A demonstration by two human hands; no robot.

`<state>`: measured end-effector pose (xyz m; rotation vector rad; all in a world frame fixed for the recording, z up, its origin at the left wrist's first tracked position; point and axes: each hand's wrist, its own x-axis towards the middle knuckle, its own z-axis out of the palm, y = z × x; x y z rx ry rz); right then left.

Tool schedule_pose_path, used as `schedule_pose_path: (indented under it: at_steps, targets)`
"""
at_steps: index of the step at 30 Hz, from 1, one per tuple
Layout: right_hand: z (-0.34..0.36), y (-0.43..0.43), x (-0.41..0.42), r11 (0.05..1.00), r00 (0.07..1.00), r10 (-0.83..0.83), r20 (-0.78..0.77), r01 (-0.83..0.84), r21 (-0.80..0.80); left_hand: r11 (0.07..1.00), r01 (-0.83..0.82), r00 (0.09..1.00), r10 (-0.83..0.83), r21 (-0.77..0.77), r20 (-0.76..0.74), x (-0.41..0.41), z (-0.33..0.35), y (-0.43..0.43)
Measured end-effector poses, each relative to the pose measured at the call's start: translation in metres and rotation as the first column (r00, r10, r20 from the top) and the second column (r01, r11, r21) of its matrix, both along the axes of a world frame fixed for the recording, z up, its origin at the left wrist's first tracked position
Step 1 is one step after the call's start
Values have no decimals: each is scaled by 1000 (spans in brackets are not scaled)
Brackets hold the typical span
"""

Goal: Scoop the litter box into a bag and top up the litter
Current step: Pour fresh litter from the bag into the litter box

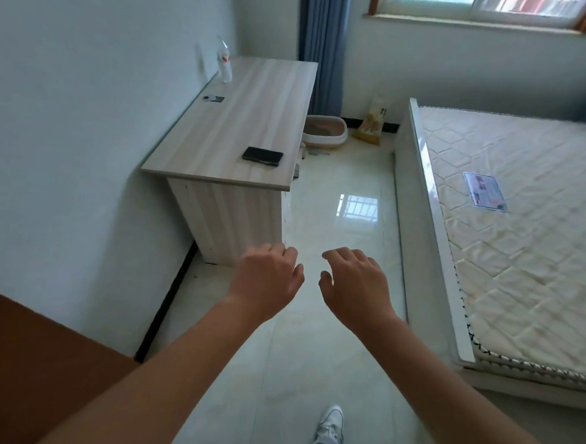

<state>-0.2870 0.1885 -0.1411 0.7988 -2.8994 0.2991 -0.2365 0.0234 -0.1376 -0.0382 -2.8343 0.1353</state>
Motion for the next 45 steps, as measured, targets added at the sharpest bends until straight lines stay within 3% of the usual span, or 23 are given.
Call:
schedule_pose_path:
  at_steps: [17, 28, 33, 45]
  targets:
    - [-3, 63, -164, 1000, 1000, -1, -8, 1, 24, 997, 48, 999, -48, -57, 5, -170, -6, 64]
    - [-20, 27, -285, 988, 998, -56, 2, 55, 142, 996, 63, 998, -62, 56, -27, -311, -42, 23]
    - [-11, 15, -363, 974, 989, -147, -17, 148, 173, 983, 151, 989, -149, 100, -20, -398, -43, 7]
    - [-35, 18, -514, 969, 971, -231, 69, 222, 109, 967, 251, 965, -253, 40, 62, -564, -47, 4]
